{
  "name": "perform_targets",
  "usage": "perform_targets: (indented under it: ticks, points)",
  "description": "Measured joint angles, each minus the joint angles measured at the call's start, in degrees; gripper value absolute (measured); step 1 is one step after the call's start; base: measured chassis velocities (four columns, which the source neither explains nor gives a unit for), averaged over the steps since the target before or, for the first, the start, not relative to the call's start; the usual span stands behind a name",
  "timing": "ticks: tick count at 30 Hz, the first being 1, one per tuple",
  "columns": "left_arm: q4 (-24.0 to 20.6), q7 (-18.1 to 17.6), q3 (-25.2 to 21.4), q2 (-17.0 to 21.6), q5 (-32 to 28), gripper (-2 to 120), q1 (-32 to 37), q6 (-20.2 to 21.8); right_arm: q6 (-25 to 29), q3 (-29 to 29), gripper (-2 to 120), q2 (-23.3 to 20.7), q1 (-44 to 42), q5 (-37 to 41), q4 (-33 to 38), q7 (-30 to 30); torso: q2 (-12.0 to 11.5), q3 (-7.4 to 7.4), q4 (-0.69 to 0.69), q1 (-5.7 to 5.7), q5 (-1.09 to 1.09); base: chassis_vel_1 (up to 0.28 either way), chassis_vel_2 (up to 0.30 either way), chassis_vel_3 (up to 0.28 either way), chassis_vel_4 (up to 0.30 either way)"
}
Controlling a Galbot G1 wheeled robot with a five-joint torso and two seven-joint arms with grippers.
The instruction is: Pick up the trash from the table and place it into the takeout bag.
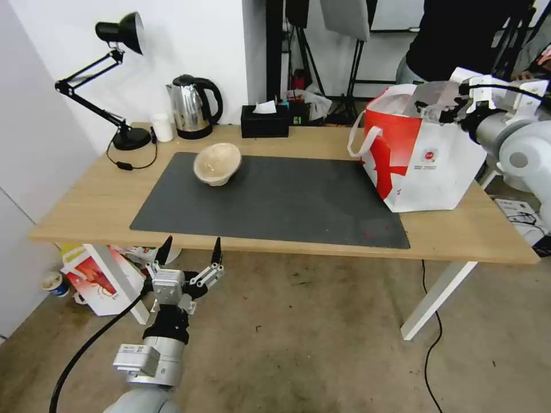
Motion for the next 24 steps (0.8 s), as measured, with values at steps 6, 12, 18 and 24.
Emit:
perform_targets:
  ticks: [6, 12, 18, 24]
  points:
    - [-0.45, 0.00, -0.46, -0.01, -0.12, 93, 0.12, 0.00, 2.14, 2.52, 100, -0.59, -0.68, 2.66, 3.13, -0.02, -0.01, 0.00, 0.01, 0.00, 0.00, 0.000, 0.000, 0.000, 0.000]
    - [-0.65, -0.04, -0.79, -0.01, -0.28, 93, 0.31, 0.00, 9.70, 6.26, 100, -1.08, -2.67, 5.24, 8.51, 0.94, -0.01, 0.00, 0.01, 0.00, -0.01, 0.000, 0.000, 0.000, 0.000]
    - [-0.85, -0.18, -0.91, -0.01, -0.89, 93, 0.44, 0.01, 20.75, 13.67, 100, -1.58, -11.94, 5.74, 18.25, 4.01, -0.01, 0.00, 0.01, 0.00, 0.00, 0.000, 0.000, 0.000, 0.000]
    - [-0.89, -0.21, -1.08, 0.00, -0.96, 93, 0.41, 0.04, 24.41, 20.66, 100, 0.86, -21.95, 2.29, 28.75, 11.58, 0.00, -0.01, 0.02, -0.01, -0.02, 0.000, 0.000, 0.000, 0.000]
